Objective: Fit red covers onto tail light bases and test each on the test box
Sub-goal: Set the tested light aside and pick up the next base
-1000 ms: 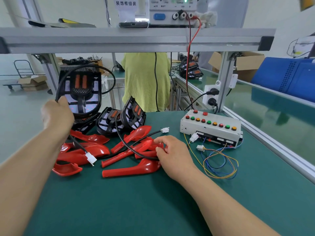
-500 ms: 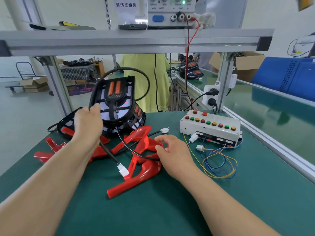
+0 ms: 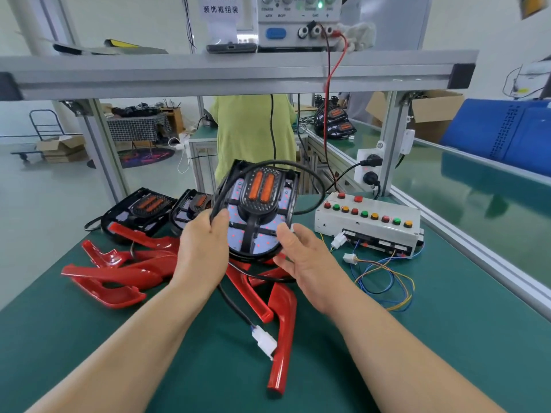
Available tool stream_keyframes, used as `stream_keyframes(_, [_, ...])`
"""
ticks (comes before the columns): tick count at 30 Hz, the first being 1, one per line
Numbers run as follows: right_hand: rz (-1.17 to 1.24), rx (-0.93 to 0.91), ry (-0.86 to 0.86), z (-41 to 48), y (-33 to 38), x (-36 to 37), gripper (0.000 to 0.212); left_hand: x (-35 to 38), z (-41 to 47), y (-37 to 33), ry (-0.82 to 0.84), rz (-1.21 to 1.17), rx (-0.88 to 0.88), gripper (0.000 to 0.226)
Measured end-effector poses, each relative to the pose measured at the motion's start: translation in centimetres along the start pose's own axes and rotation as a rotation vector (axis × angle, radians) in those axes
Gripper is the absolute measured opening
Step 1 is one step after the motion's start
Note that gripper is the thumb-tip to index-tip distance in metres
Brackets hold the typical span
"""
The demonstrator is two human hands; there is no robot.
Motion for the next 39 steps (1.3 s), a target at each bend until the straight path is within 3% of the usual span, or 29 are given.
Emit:
stream_keyframes(4, [0.234,-0.022,0.116,-0.2,0.3,1.0,0.070,0.7,-1.3,-0.8,0.054,0.096,0.061,0.033])
stream_keyframes(7, [0.355,-0.018,0.174,-0.3,0.6,1.5,0.059,1.0,-1.7,-1.0,0.080,0.129,0.073,0.034])
stream_keyframes(12, [0.440,-0.009,0.063,0.0,0.2,0.8,0.033,0.7,-1.9,-1.4,0.110,0.131,0.137,0.024])
stream_keyframes(17, [0.448,-0.011,0.018,0.0,0.2,0.4,0.039,-0.5,-1.6,-1.9,0.079,0.166,0.224,0.059])
stream_keyframes(21, [0.423,-0.003,0.014,0.0,0.3,0.2,0.046,-1.4,-1.0,-2.1,0.017,0.124,0.341,0.032])
stream_keyframes(30, [0.485,-0.016,0.001,-0.1,0.5,0.0,0.061,-0.6,-3.4,-5.2,0.149,0.317,0.886,0.028])
stream_keyframes(34, [0.542,-0.006,-0.001,-0.2,0.8,-0.1,0.056,-0.1,-3.6,-5.5,0.213,0.331,0.925,0.026])
stream_keyframes(39, [0.622,-0.023,-0.016,-0.1,0.9,-0.3,0.021,0.6,-3.8,-5.2,0.297,0.344,0.934,0.026])
Point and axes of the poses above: each hand's wrist, its own z-axis towards the middle knuckle, its own x-axis out of the palm, y = z × x, the point moved 5 cm from there along z, towards the middle knuckle, and after that the axes turned 1 degree about -y, right-handed, at the moved point
